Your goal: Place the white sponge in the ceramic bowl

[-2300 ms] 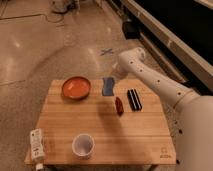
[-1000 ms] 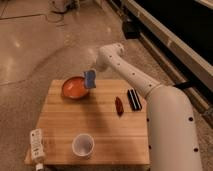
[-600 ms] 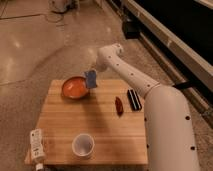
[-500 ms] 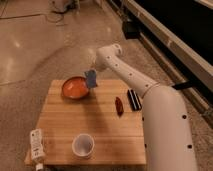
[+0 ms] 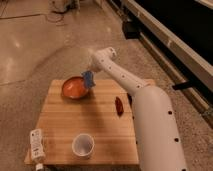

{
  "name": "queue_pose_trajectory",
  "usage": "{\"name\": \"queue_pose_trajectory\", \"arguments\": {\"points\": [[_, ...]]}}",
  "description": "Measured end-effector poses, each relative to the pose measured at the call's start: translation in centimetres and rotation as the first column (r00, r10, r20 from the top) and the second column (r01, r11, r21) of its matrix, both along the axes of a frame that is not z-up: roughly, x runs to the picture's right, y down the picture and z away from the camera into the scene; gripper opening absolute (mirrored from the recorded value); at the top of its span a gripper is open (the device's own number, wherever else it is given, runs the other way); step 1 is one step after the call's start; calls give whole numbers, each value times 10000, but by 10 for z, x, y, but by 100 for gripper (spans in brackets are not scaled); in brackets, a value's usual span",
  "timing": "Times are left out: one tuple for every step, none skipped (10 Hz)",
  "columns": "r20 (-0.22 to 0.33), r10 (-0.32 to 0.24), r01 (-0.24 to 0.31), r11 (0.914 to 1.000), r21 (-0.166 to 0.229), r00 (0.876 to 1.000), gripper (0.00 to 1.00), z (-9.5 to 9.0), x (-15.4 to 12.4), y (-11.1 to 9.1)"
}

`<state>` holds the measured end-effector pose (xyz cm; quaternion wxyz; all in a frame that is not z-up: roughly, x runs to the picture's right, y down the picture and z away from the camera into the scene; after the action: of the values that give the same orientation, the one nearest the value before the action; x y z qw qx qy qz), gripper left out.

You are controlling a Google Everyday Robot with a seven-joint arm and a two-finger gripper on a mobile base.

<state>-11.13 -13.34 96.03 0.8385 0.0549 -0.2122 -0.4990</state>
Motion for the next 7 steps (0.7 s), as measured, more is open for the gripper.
{"name": "queue_pose_trajectory", "arguments": {"points": [[233,-57,57,10000,-23,9997,0,1,-12,3],[445,-108,111,9999,-69,9990,0,1,-22,7],[645,-164,172,9998,-121,9978,1,1,-31,11],[818,-277,292,9994,-175,9963,7,2,-41,17],[957,-468,487,9987,-179,9943,18,3,-49,23],[1024,-623,640,9979,-132,9928,27,5,-53,26],[1081,-785,789,9969,8,9910,39,8,-57,28]]}}
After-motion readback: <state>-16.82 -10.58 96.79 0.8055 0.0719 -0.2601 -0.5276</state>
